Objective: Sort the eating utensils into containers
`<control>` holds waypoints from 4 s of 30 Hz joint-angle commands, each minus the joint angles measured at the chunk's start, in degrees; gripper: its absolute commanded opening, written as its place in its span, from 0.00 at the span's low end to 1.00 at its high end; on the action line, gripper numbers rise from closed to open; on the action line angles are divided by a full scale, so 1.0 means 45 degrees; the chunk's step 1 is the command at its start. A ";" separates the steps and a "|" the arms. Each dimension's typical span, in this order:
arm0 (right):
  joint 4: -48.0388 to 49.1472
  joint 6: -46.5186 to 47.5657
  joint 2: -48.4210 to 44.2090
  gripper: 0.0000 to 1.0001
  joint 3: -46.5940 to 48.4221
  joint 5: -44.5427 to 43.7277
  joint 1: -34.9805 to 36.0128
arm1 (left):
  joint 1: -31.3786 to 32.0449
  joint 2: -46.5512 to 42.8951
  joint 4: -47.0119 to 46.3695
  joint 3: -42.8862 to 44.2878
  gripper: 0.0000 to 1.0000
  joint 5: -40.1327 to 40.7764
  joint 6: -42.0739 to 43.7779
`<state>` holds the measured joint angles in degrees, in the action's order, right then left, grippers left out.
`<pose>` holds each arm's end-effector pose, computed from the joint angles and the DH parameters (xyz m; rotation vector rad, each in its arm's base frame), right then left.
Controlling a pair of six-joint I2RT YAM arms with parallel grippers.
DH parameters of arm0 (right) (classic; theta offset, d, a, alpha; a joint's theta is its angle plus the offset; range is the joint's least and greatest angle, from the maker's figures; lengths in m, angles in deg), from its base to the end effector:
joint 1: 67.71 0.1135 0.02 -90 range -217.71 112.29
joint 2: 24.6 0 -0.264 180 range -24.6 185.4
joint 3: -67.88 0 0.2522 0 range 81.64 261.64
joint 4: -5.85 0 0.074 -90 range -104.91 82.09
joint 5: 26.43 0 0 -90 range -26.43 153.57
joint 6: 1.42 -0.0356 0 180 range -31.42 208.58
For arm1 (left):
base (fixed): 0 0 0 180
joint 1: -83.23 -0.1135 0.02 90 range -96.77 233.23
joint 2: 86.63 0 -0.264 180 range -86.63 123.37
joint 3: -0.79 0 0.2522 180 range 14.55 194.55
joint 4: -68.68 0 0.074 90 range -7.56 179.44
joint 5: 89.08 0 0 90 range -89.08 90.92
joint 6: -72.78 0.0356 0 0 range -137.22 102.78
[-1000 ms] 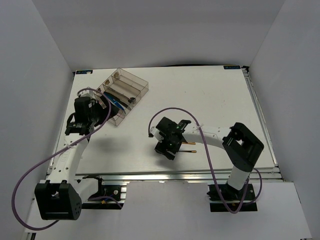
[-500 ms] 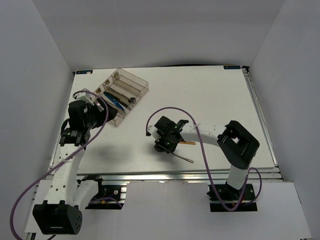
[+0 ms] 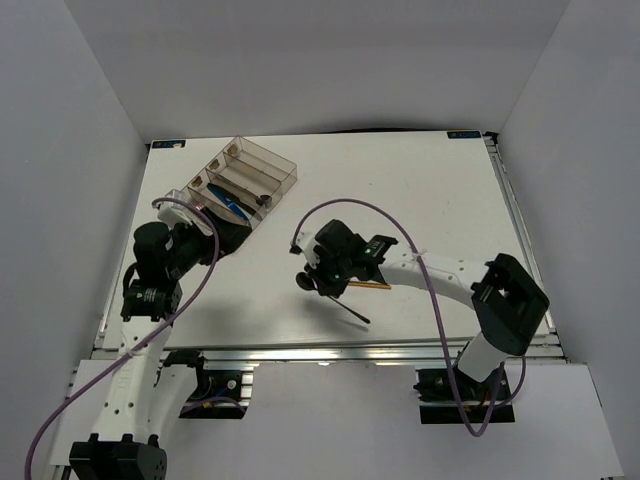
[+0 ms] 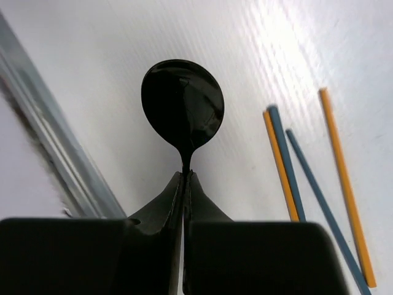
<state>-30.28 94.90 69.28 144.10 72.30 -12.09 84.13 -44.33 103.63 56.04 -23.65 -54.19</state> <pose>0.1890 0.2859 0.2123 -1.3820 2.1777 0.5305 0.1689 -0.0175 0.3078 -0.3389 1.9870 -0.8473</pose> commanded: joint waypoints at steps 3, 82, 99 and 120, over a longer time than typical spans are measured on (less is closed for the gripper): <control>0.0441 -0.1325 -0.0668 0.00 0.1841 0.0911 0.0004 | 0.0325 -0.0688 -0.4332 -0.1465 0.98 -0.3149 -0.2270; -0.2822 -0.4336 -0.9321 0.89 0.1316 -0.4675 -0.1597 | -0.0163 1.7903 0.0878 1.5936 0.04 0.5950 0.2064; -0.2451 -0.4024 -0.8424 0.89 0.0341 -0.5124 -0.1597 | -0.0163 1.8044 0.1288 1.6015 0.69 0.5579 0.1692; -0.2529 -0.0137 -0.1901 0.50 -0.0226 -0.2800 -0.2495 | -0.0163 0.4415 0.0625 0.2328 0.98 0.6731 0.3859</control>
<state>-41.25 91.01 58.88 142.68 58.18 -21.86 83.35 -22.16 107.98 74.16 7.84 -39.20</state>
